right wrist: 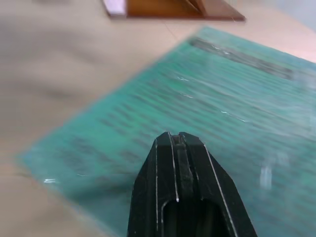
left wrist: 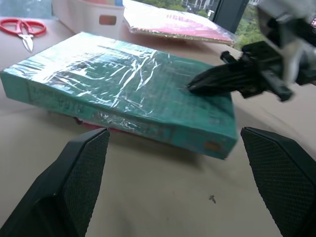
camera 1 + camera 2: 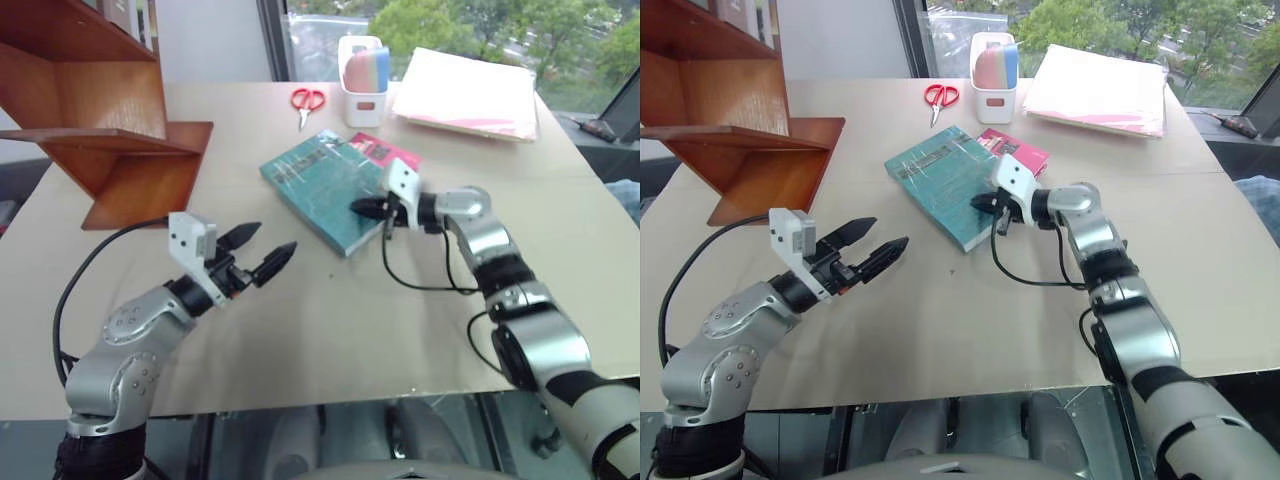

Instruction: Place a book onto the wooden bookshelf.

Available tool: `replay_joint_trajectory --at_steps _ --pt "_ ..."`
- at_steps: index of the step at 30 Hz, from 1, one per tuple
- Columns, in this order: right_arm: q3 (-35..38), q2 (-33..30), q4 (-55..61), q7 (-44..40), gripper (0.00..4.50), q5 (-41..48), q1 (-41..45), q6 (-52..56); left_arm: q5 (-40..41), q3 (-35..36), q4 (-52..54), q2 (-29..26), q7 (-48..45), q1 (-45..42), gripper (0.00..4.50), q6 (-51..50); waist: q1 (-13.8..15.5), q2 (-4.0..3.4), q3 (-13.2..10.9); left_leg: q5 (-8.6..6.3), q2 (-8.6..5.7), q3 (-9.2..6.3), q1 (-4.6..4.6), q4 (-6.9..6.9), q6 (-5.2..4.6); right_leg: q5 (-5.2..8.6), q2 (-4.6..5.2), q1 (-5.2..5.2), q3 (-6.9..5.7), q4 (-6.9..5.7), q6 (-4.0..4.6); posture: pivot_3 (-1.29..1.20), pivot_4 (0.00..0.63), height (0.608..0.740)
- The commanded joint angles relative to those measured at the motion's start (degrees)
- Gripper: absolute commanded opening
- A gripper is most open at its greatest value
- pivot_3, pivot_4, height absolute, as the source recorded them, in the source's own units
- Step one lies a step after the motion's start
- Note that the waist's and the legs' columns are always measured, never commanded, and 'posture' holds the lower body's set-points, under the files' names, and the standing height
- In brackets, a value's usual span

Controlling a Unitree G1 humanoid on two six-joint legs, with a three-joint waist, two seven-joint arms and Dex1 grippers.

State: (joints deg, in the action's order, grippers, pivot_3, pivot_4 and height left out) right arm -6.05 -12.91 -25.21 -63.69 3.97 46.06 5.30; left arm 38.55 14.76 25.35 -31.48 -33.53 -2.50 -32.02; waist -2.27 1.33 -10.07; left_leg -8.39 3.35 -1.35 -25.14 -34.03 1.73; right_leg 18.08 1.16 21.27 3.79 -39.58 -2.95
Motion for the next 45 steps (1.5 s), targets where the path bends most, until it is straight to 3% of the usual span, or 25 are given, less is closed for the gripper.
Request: replay_joint_trajectory --at_steps 1,8,9,16,23,34,45 --pt "2.41 -3.66 21.02 0.29 0.86 7.31 -3.74 11.02 -1.27 -0.49 -0.33 -0.79 -1.45 -1.21 4.50 2.07 0.07 -0.15 -0.10 0.01 0.00 -0.01 -0.30 -0.03 0.01 -0.01 0.00 0.28 0.00 -0.06 -0.01 0.00 0.150 0.740" --pt "6.29 -13.34 51.84 6.94 4.24 14.71 -21.30 25.83 -0.10 -0.17 -6.06 -2.90 -6.07 -4.53 4.50 1.34 0.20 -0.13 -0.12 0.01 -0.01 -0.10 -0.58 -0.08 0.00 0.00 -0.02 0.46 -0.13 0.05 -0.01 0.00 0.150 0.740" --pt "7.04 -14.62 54.78 7.74 4.47 15.43 -23.59 26.87 0.48 0.01 -6.87 -3.16 -6.61 -4.98 4.50 0.73 0.20 -0.13 -0.12 0.01 -0.02 -0.09 -0.58 -0.09 0.00 0.00 -0.01 0.46 -0.12 0.06 -0.02 0.00 0.150 0.740" --pt "13.87 -21.59 67.88 12.70 4.47 19.57 -37.53 30.71 11.09 3.18 -13.95 -2.88 -4.84 -10.61 4.50 -12.67 0.10 -0.07 -0.14 0.01 -0.02 -0.12 -0.56 -0.12 -0.01 0.02 -0.04 0.44 -0.13 0.07 -0.04 0.00 0.150 0.740" --pt "20.37 -19.06 72.15 17.30 4.47 24.86 -46.38 27.09 22.22 7.83 -24.48 1.99 6.16 -18.31 4.50 -28.18 0.09 0.02 -0.16 0.01 -0.03 -0.18 -0.58 -0.27 -0.01 0.04 -0.03 0.38 -0.18 0.02 -0.14 0.00 0.150 0.740" --pt "19.37 -17.66 74.40 23.07 4.47 26.12 -48.68 21.19 28.42 14.14 -41.86 14.83 24.05 -31.35 4.50 -32.95 0.60 0.10 -0.16 0.02 -0.08 -0.36 -0.60 -0.46 0.00 0.01 -0.05 0.33 -0.33 -0.18 -0.10 0.00 0.150 0.740" --pt "17.33 -18.62 74.13 25.70 4.47 25.69 -49.10 20.02 28.82 18.21 -53.67 18.42 27.50 -38.48 4.50 -32.65 0.98 0.12 -0.16 0.04 -0.10 -0.37 -0.61 -0.49 0.02 0.00 -0.04 0.29 -0.34 -0.19 -0.09 0.00 0.150 0.740"
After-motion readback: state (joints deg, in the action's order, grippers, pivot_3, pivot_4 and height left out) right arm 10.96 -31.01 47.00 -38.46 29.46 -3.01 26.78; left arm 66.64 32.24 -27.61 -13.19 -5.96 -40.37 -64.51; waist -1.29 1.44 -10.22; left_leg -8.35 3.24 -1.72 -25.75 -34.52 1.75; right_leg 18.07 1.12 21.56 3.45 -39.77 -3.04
